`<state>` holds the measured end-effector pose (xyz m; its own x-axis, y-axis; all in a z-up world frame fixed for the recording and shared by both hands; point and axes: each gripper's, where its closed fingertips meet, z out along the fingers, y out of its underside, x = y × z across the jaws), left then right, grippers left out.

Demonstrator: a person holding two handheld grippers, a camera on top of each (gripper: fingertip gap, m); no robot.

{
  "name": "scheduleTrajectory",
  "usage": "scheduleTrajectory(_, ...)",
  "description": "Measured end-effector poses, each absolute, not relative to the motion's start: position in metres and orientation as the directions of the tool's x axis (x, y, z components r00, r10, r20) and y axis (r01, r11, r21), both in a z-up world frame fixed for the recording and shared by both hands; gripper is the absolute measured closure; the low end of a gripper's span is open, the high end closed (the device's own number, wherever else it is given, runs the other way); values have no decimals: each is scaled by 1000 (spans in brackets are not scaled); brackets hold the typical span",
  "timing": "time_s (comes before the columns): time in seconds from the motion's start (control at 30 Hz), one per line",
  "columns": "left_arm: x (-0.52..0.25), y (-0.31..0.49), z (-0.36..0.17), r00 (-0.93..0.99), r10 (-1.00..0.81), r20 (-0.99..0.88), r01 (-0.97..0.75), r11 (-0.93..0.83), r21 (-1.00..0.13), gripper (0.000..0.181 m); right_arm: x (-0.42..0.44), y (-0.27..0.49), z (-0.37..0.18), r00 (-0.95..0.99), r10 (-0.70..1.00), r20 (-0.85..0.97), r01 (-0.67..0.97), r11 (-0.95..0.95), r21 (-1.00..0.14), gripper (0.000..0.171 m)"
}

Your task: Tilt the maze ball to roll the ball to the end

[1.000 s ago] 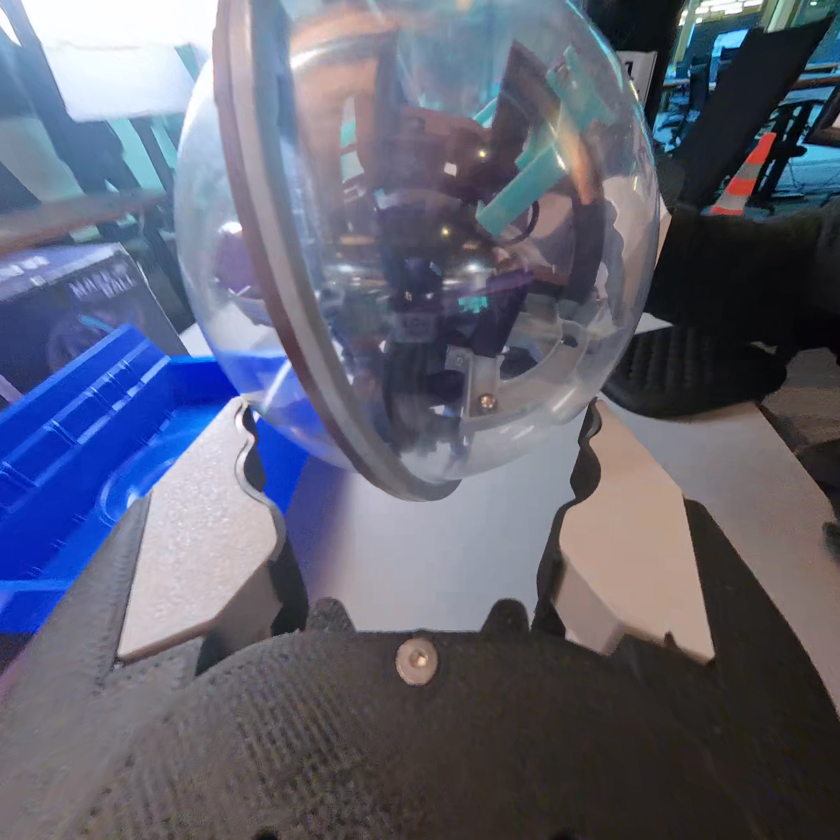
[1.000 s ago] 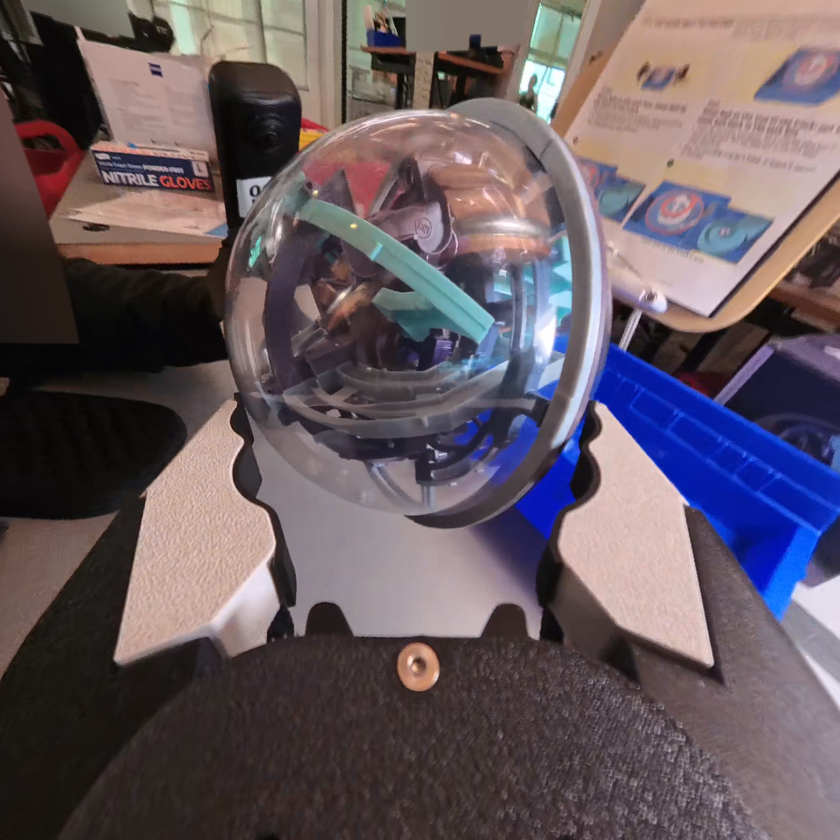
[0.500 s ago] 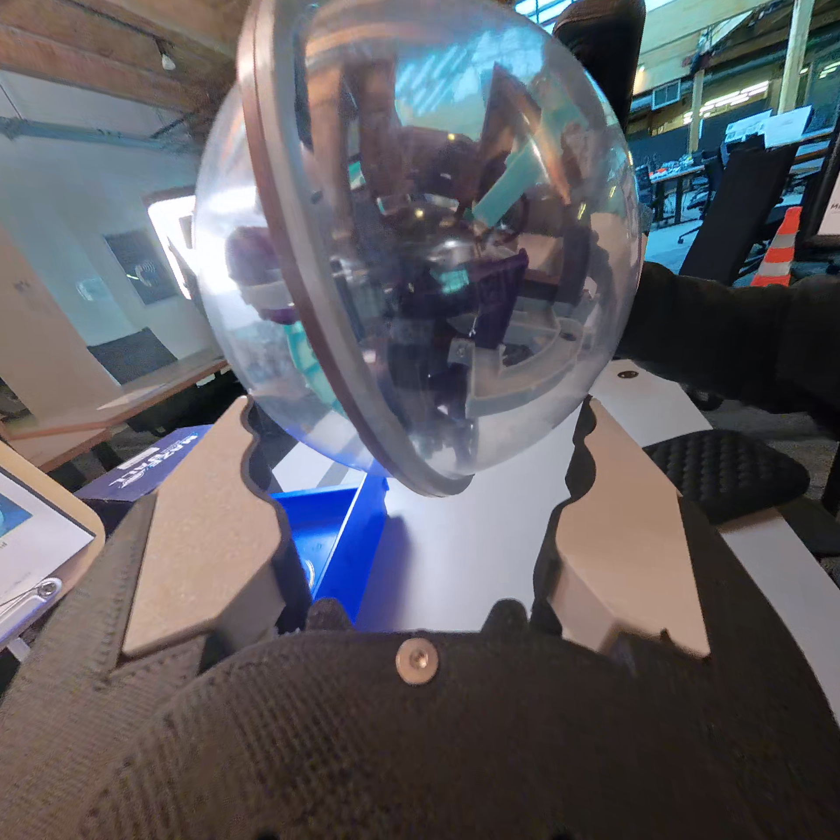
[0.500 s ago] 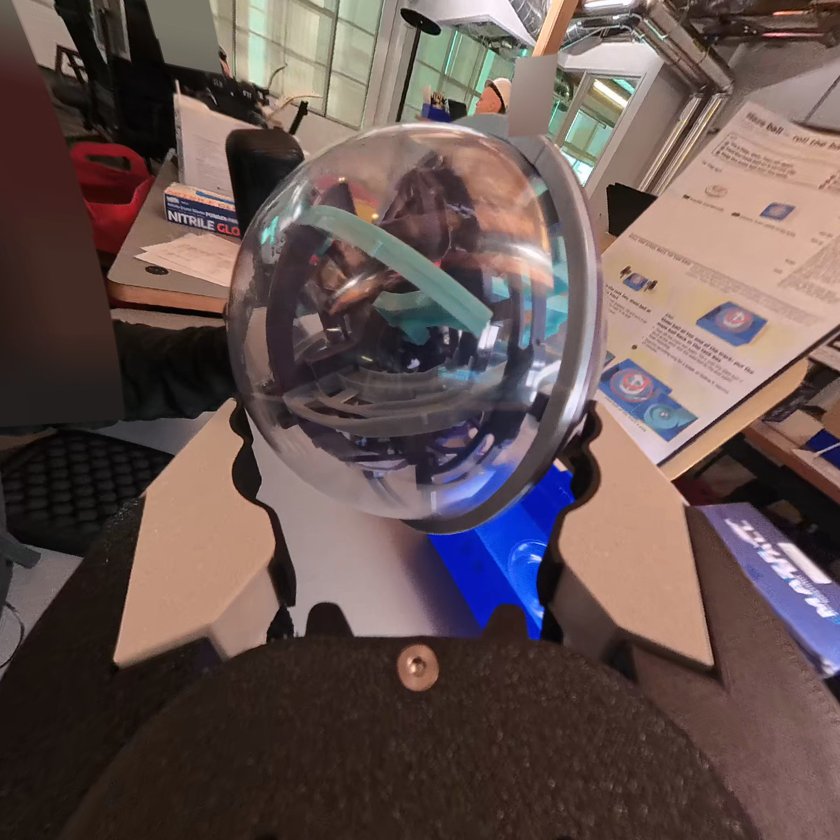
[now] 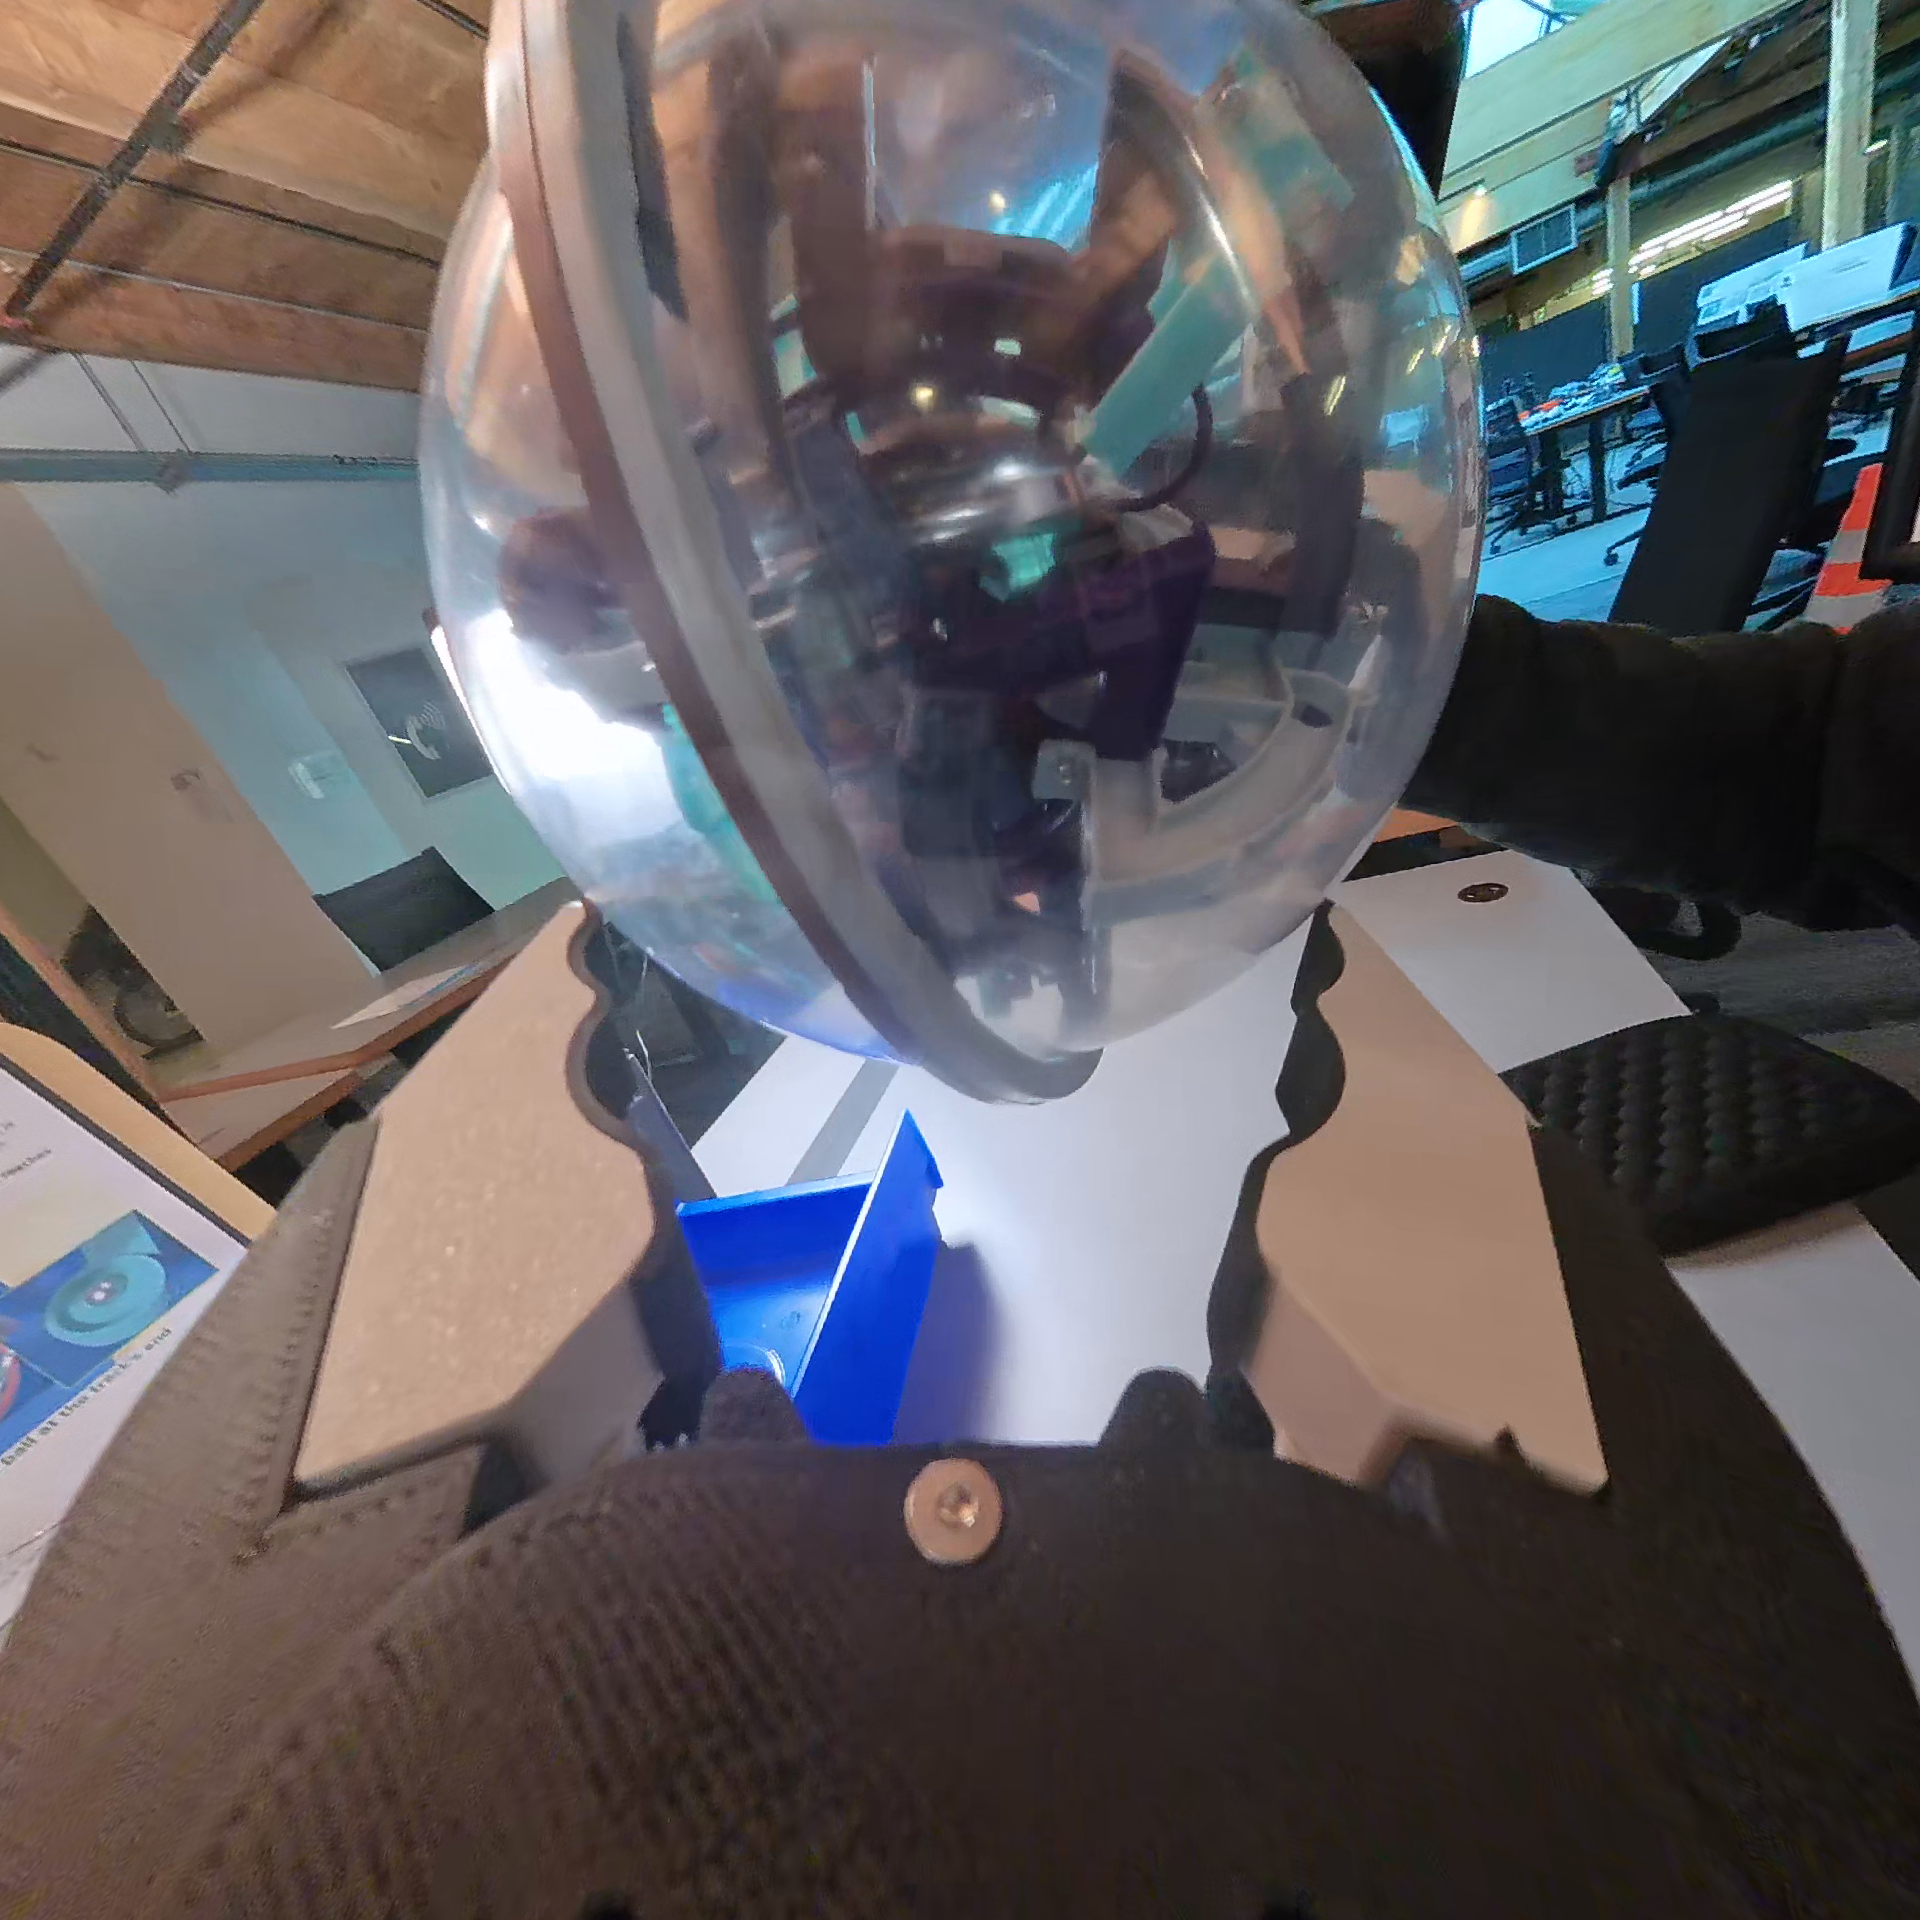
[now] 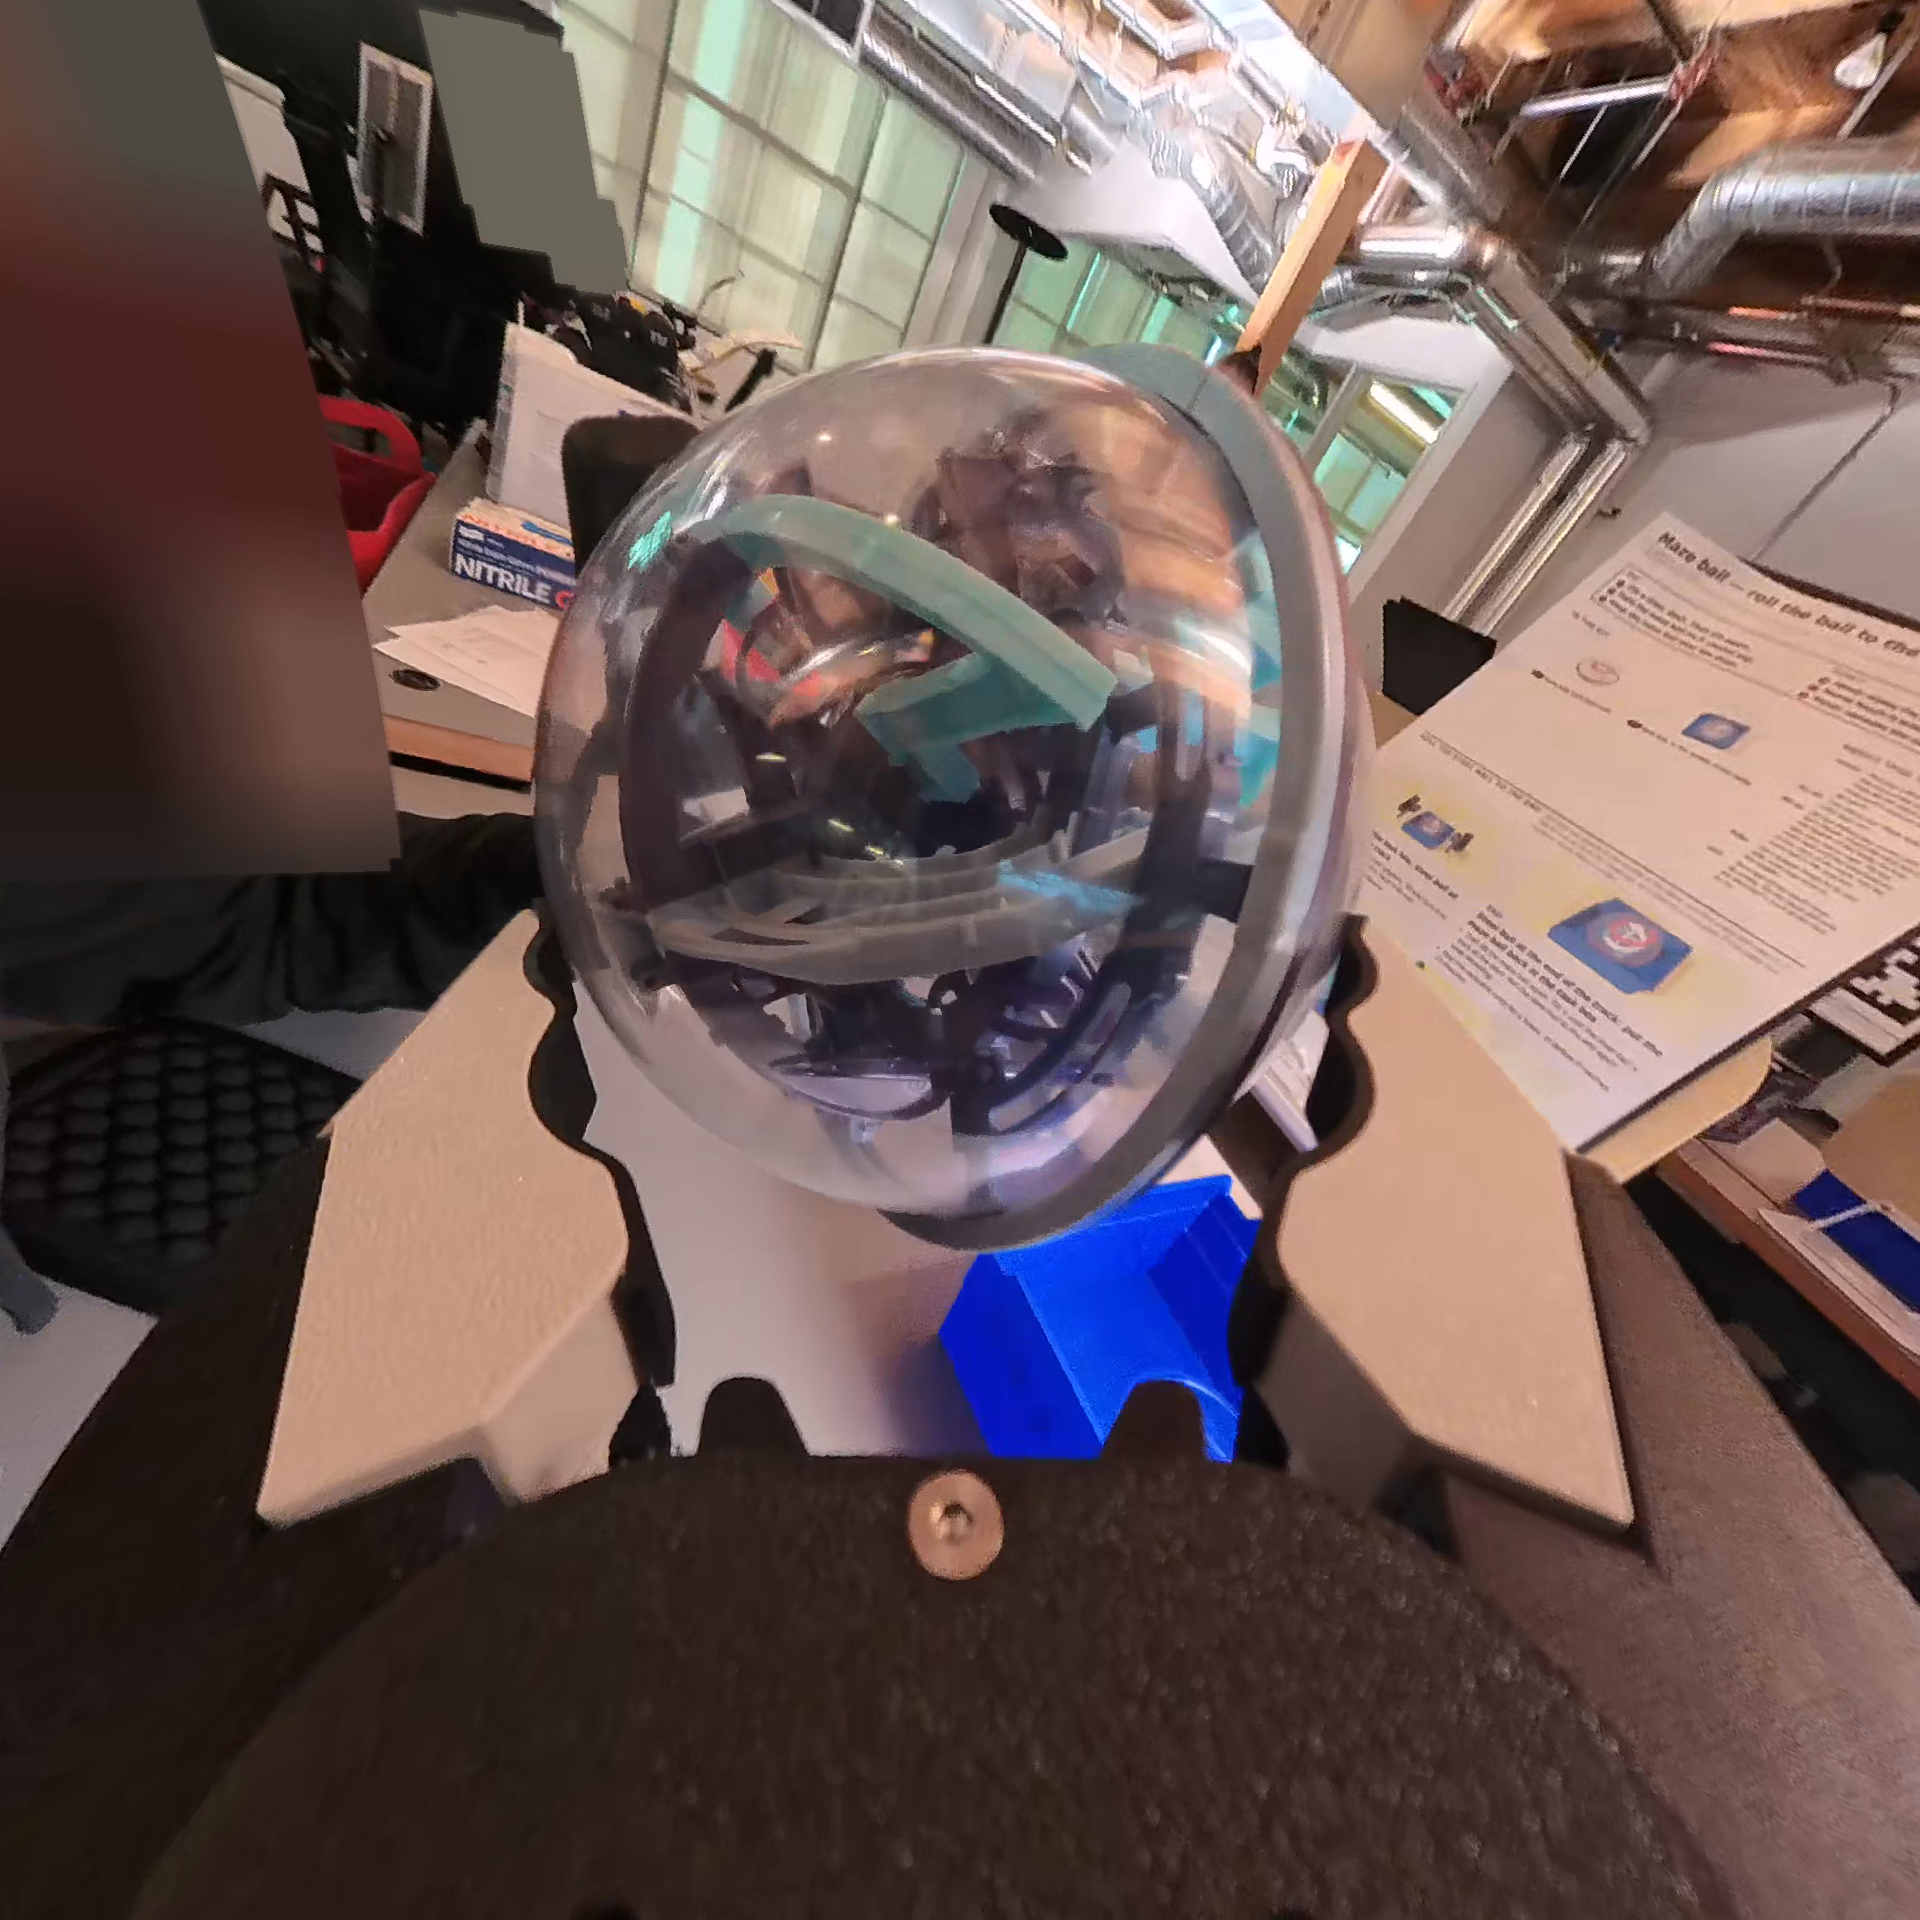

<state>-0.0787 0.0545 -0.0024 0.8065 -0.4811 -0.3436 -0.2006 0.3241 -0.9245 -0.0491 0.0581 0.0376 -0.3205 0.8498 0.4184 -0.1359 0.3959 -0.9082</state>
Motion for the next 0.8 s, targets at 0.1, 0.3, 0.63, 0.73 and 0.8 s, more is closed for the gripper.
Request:
scheduleTrajectory(0.1, -78, 52, -4, 804, -476, -356, -216, 325, -921, 54, -47, 56, 37, -323, 847, 422, -156, 393, -906, 31)
scheduleTrajectory(0.3, -78, 53, -7, 801, -480, -357, -224, 314, -923, 55, -47, 56, 35, -319, 851, 417, -173, 381, -908, 32)
scheduleTrajectory(0.63, -80, 52, -1, 809, -470, -352, -223, 309, -924, 56, -48, 61, 36, -347, 872, 347, -186, 298, -936, 31)
scheduleTrajectory(0.73, -82, 49, 10, 817, -462, -346, -205, 328, -922, 56, -50, 63, 43, -374, 879, 295, -198, 235, -952, 32)
scheduleTrajectory(0.8, -83, 47, 20, 823, -455, -341, -188, 349, -918, 57, -51, 64, 50, -396, 880, 261, -206, 192, -960, 32)
